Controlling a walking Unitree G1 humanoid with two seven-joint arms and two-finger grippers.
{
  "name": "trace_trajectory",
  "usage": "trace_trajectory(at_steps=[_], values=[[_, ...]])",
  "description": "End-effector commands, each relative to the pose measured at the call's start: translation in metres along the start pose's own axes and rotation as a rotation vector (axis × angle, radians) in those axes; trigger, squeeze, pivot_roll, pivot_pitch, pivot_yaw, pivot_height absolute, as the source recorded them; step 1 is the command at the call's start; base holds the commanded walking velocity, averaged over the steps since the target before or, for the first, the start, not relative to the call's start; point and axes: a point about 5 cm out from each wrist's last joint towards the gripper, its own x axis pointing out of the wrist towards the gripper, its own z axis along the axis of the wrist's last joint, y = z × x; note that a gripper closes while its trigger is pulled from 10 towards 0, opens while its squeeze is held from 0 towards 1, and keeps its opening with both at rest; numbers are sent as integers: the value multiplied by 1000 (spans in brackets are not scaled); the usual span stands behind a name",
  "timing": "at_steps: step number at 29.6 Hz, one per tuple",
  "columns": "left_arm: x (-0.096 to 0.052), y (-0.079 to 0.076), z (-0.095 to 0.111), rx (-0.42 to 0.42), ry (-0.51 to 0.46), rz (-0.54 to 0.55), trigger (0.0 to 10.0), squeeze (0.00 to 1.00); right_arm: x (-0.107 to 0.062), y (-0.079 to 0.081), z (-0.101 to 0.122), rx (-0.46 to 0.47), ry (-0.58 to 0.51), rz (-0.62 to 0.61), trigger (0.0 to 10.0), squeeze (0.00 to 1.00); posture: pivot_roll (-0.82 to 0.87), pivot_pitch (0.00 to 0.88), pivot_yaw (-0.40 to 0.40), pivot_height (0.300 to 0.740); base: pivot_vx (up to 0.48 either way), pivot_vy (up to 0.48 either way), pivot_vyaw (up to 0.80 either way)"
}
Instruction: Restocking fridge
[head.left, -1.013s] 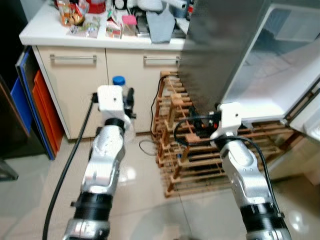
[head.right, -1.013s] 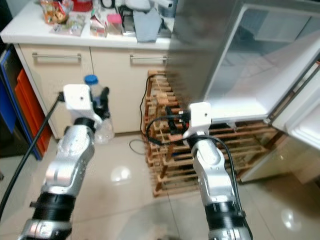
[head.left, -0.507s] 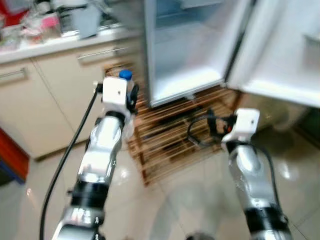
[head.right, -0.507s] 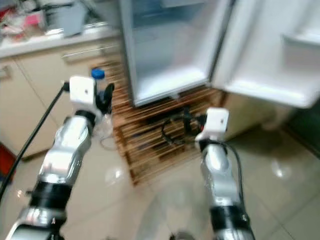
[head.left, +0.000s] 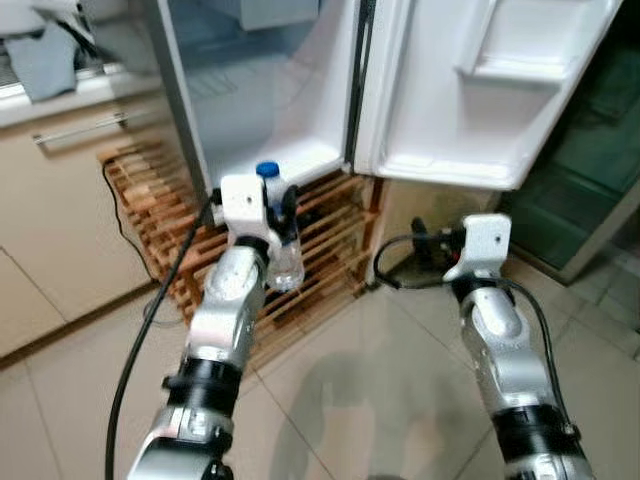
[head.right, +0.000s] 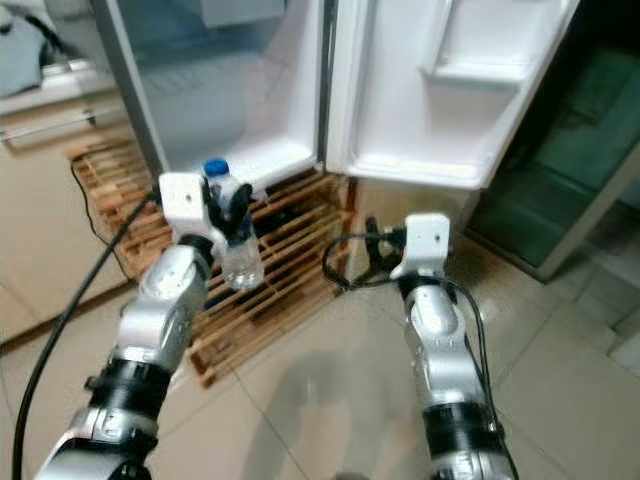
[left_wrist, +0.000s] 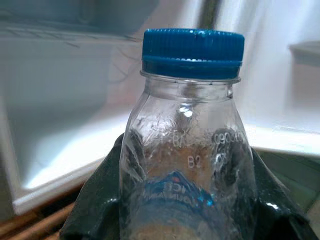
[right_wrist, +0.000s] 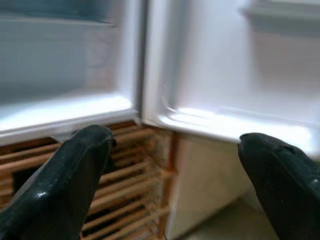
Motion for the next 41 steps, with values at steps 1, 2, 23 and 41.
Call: trace_trajectory(at_steps=[1,2,23,41], values=[[4,5,15,17,-65,0,10000,0,5,12,6,-4,-26,42,10000,141,-66,0,-19,740,480,0,0],[6,4,17,20,-74,-10,10000,0,4,13,4,-5,-11,54,10000,137,-63,0,-19,740,480,0,0],[8,-10,20,27,-105,-117,10000,0,5,14,0,4,-3,47,10000,145,-66,0,-13,740,480,0,-749],[9,-21,39,54,-193,-173,10000,0,3,13,5,8,-42,48,10000,137,-84,0,-7,740,133,0,-299]])
